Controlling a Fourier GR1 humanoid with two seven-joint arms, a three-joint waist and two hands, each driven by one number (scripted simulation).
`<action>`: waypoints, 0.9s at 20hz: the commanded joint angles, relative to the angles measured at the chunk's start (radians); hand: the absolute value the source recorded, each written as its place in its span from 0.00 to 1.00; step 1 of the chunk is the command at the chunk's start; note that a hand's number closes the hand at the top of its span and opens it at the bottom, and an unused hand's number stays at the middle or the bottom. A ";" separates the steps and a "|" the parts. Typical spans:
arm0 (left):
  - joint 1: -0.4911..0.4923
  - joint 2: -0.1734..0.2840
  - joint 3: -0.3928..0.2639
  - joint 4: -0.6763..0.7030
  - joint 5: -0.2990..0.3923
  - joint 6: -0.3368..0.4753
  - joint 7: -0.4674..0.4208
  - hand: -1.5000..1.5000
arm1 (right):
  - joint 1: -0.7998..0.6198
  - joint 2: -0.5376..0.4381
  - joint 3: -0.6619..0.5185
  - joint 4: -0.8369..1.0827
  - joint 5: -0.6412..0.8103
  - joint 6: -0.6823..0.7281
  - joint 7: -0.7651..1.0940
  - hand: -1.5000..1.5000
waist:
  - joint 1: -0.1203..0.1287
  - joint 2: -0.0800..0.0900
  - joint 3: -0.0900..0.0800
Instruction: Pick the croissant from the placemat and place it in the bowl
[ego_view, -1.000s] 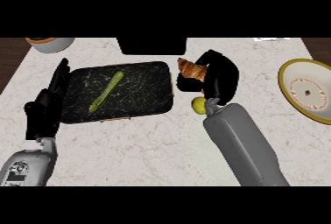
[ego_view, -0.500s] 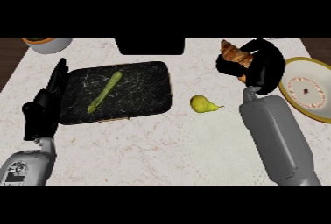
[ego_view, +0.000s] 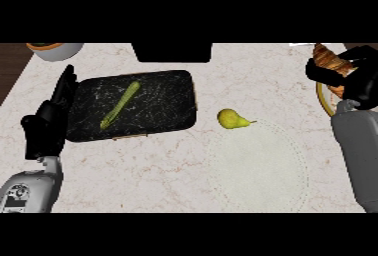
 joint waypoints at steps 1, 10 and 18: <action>0.082 -0.014 -0.010 0.000 -0.001 -0.010 -0.080 0.50 | 0.023 -0.138 -0.085 0.098 -0.064 0.009 -0.138 1.00 | 0.006 0.002 0.000; -0.020 -0.035 -0.027 0.023 -0.027 0.001 -0.016 0.50 | -0.052 -0.245 -0.156 0.566 0.015 -0.161 -0.308 1.00 | 0.029 0.014 0.002; 0.001 -0.008 0.004 -0.012 0.011 -0.034 -0.035 0.50 | -0.087 -0.282 -0.322 0.728 -0.185 -0.080 -0.473 0.00 | 0.054 0.019 0.007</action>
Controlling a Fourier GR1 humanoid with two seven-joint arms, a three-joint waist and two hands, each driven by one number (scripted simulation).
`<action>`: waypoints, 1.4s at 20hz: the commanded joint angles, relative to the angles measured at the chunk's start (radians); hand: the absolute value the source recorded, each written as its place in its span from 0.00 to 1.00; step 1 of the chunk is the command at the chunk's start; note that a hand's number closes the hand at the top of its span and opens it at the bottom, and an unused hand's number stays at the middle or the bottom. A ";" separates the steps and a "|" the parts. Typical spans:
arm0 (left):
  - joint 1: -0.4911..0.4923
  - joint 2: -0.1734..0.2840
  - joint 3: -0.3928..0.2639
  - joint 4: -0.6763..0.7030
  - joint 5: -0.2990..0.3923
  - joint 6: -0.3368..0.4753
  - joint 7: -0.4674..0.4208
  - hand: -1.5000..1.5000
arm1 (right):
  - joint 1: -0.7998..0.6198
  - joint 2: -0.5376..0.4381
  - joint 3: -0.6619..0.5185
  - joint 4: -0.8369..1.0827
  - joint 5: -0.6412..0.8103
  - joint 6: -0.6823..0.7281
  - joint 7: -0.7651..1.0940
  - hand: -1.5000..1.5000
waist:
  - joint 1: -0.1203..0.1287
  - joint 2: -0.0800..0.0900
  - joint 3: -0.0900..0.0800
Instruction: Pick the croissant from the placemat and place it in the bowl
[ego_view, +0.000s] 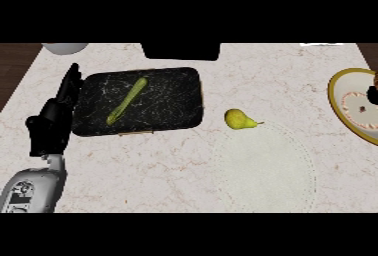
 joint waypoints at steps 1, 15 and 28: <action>-0.004 -0.015 -0.003 0.036 -0.010 0.011 -0.026 0.50 | -0.009 -0.018 -0.085 0.071 -0.112 0.092 -0.121 0.00 | -0.004 0.004 0.002; 0.024 -0.007 0.004 0.009 0.000 -0.010 -0.032 0.50 | 0.017 -0.053 -0.332 0.105 -0.388 0.216 -0.572 0.00 | -0.004 -0.001 0.001; 0.074 -0.042 -0.007 -0.028 -0.057 0.034 0.002 0.50 | 0.251 -0.074 -0.437 0.032 -0.616 0.603 -0.770 0.00 | -0.057 -0.026 -0.006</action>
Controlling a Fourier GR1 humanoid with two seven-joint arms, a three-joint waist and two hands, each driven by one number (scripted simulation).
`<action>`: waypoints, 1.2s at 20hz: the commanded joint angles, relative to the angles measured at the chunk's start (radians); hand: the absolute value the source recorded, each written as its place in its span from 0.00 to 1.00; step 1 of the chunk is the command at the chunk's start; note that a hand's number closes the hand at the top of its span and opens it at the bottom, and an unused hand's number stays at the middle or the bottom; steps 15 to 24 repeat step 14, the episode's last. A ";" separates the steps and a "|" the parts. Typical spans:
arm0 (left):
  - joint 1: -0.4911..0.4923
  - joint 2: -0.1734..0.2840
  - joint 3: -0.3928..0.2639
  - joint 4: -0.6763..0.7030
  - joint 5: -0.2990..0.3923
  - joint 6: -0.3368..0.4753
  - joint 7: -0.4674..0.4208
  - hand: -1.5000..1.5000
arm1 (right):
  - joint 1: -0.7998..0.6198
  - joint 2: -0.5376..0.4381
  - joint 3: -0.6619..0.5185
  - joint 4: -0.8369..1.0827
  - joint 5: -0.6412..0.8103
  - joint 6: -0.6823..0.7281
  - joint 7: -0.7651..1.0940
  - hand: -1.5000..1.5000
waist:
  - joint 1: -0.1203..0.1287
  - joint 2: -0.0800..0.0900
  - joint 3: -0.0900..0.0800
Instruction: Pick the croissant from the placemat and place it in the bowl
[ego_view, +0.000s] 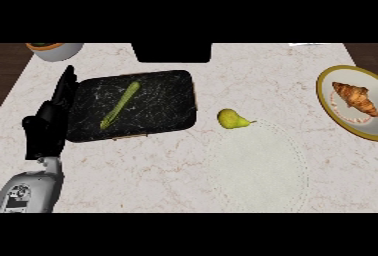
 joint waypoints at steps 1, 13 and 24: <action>0.078 0.005 0.014 -0.033 0.012 -0.017 -0.041 0.50 | 0.114 0.021 -0.008 -0.076 -0.070 0.138 -0.042 0.00 | -0.013 -0.008 -0.003; 0.022 -0.023 0.013 -0.043 -0.024 -0.013 0.024 0.50 | 0.402 0.240 0.109 -0.548 -0.172 0.163 0.029 0.00 | -0.012 -0.005 -0.003; 0.029 -0.012 0.030 -0.019 -0.022 -0.029 -0.016 0.50 | 0.391 0.223 0.115 -0.509 -0.187 0.154 0.023 0.00 | -0.007 -0.003 -0.002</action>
